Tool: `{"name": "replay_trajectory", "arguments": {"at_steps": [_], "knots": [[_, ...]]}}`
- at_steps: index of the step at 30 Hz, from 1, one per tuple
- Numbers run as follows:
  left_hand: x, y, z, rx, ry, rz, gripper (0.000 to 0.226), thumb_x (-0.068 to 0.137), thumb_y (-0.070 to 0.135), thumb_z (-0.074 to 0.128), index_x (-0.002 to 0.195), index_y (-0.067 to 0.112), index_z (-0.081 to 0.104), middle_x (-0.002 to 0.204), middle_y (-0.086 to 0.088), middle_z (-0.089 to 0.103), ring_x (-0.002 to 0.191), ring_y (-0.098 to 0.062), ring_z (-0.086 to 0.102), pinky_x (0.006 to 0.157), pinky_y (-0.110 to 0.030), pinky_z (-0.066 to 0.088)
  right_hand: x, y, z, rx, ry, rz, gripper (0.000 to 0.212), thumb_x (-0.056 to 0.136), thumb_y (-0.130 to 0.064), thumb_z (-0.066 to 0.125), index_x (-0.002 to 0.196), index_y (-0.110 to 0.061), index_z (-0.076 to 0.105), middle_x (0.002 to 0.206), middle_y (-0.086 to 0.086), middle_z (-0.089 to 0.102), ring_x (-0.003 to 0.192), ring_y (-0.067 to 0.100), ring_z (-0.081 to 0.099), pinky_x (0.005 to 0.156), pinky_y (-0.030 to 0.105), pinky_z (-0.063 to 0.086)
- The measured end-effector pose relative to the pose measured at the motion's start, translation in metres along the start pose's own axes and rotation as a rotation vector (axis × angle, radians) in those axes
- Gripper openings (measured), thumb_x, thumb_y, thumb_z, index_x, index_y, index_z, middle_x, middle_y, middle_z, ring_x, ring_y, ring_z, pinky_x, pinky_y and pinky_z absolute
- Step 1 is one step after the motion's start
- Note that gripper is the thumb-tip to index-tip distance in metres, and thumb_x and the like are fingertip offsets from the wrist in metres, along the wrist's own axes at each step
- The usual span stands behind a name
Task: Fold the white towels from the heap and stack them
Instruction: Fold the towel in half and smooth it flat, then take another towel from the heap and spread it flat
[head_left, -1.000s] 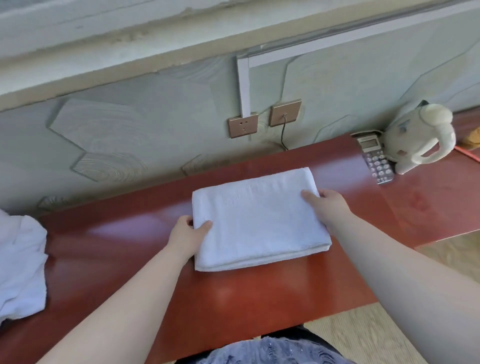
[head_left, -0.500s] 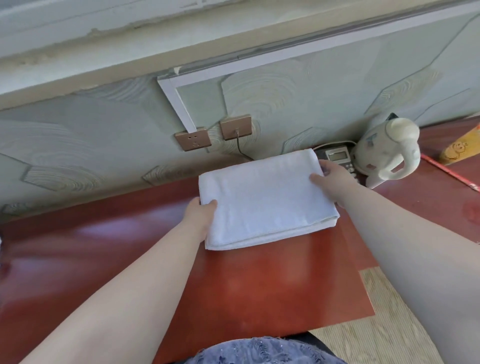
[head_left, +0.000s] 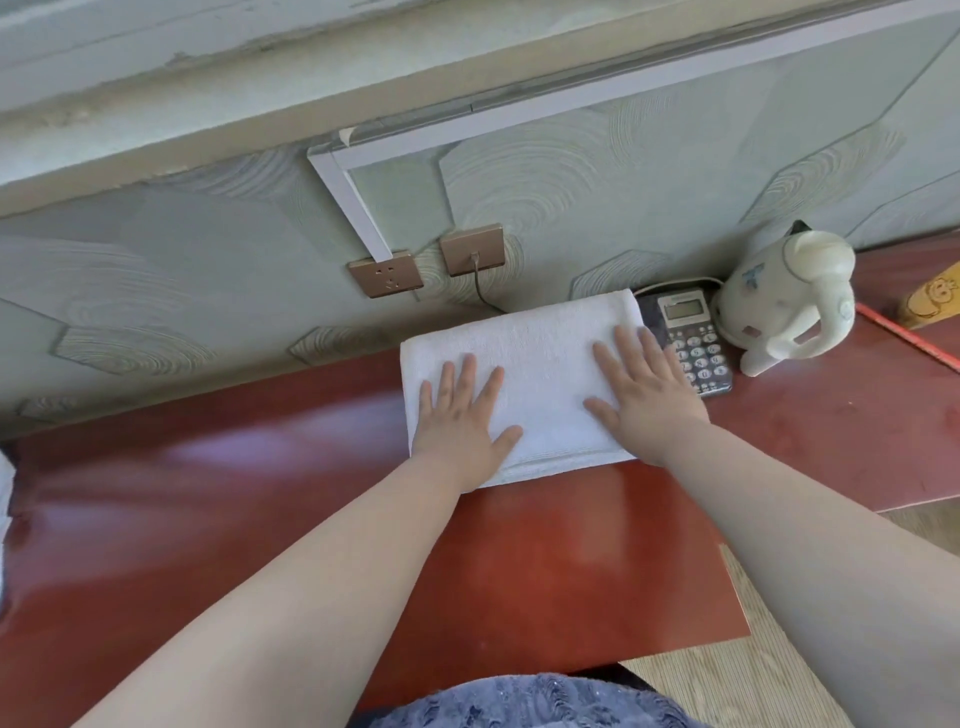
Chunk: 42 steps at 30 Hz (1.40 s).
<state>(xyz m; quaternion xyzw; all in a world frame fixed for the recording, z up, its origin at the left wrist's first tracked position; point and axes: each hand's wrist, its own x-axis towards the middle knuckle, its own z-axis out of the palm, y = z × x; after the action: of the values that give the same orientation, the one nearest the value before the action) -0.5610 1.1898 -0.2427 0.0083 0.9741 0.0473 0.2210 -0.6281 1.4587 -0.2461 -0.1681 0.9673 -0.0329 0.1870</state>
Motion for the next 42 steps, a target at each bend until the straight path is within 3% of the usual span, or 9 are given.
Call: {"name": "replay_trajectory", "arguments": {"at_steps": [4,11,14,16,18,26,30,34,42], "knots": [[-0.004,-0.009,0.010,0.040,0.007,-0.025,0.086,0.096,0.078,0.014,0.160,0.036,-0.025,0.166,-0.001,-0.039,0.152,-0.026,-0.036,0.126,-0.052,-0.015,-0.008,0.009,0.007,0.000,-0.022,0.029,0.081,0.098,-0.074,0.011,0.162,-0.032,-0.016,0.167,-0.010,-0.030,0.157,0.025,-0.021,0.128,0.047,-0.005],[-0.046,-0.065,0.000,0.043,-0.022,-0.104,0.087,0.099,0.073,0.021,0.163,0.030,-0.019,0.170,-0.001,-0.028,0.157,-0.025,-0.025,0.129,-0.048,-0.006,-0.023,-0.028,-0.009,-0.069,0.039,0.039,0.078,0.101,-0.065,0.020,0.165,-0.022,0.002,0.173,0.003,-0.007,0.157,0.025,-0.018,0.128,0.048,-0.007],[-0.080,-0.102,-0.004,-0.046,0.028,-0.184,0.076,0.102,0.063,0.036,0.165,0.024,0.019,0.173,-0.005,0.016,0.160,-0.028,0.010,0.128,-0.045,0.015,-0.024,-0.063,-0.011,-0.002,0.041,-0.008,0.073,0.103,-0.059,0.029,0.164,-0.021,0.015,0.173,0.004,0.005,0.159,0.026,-0.005,0.129,0.046,-0.001],[-0.107,-0.130,-0.010,-0.108,0.066,-0.243,0.053,0.101,0.055,0.046,0.143,0.023,0.051,0.147,-0.004,0.054,0.137,-0.029,0.050,0.112,-0.041,0.041,-0.022,-0.090,-0.012,0.010,0.040,-0.022,0.072,0.103,-0.058,0.035,0.163,-0.021,0.022,0.172,0.005,0.009,0.159,0.027,0.001,0.128,0.048,0.001],[-0.134,-0.158,-0.017,-0.131,0.102,-0.292,0.043,0.099,0.053,0.049,0.129,0.024,0.059,0.127,0.000,0.062,0.117,-0.028,0.062,0.096,-0.039,0.051,-0.019,-0.121,-0.012,0.016,0.032,-0.044,0.073,0.102,-0.059,0.037,0.163,-0.022,0.022,0.172,0.005,0.009,0.159,0.026,0.002,0.128,0.049,0.002],[-0.220,-0.285,-0.011,-0.249,0.183,-0.532,0.054,0.100,0.050,0.050,0.148,0.025,0.052,0.146,0.002,0.059,0.134,-0.022,0.055,0.109,-0.038,0.044,-0.001,-0.258,-0.023,-0.012,-0.013,-0.139,0.071,0.102,-0.061,0.039,0.161,-0.023,0.027,0.169,0.000,0.023,0.158,0.024,0.013,0.128,0.045,0.012],[-0.272,-0.368,-0.003,-0.286,0.208,-0.599,0.053,0.100,0.049,0.049,0.147,0.026,0.051,0.144,0.002,0.060,0.133,-0.022,0.056,0.108,-0.038,0.044,0.012,-0.342,-0.025,-0.065,0.036,-0.184,0.069,0.098,-0.060,0.046,0.155,-0.022,0.041,0.157,0.001,0.045,0.148,0.024,0.036,0.121,0.044,0.028],[-0.339,-0.475,0.002,-0.327,0.284,-0.689,0.050,0.101,0.047,0.050,0.144,0.023,0.054,0.136,0.003,0.063,0.127,-0.022,0.057,0.104,-0.039,0.048,0.017,-0.471,-0.017,-0.057,0.077,-0.268,0.065,0.094,-0.054,0.057,0.147,-0.017,0.052,0.145,0.008,0.059,0.134,0.030,0.053,0.112,0.042,0.041],[-0.458,-0.667,0.005,-0.377,0.454,-0.883,0.046,0.101,0.039,0.052,0.143,0.019,0.057,0.137,-0.001,0.063,0.125,-0.024,0.059,0.103,-0.042,0.048,0.005,-0.756,0.015,0.017,-0.039,-0.547,0.058,0.095,-0.048,0.057,0.148,-0.024,0.051,0.146,0.000,0.055,0.135,0.026,0.050,0.112,0.039,0.041]]}}
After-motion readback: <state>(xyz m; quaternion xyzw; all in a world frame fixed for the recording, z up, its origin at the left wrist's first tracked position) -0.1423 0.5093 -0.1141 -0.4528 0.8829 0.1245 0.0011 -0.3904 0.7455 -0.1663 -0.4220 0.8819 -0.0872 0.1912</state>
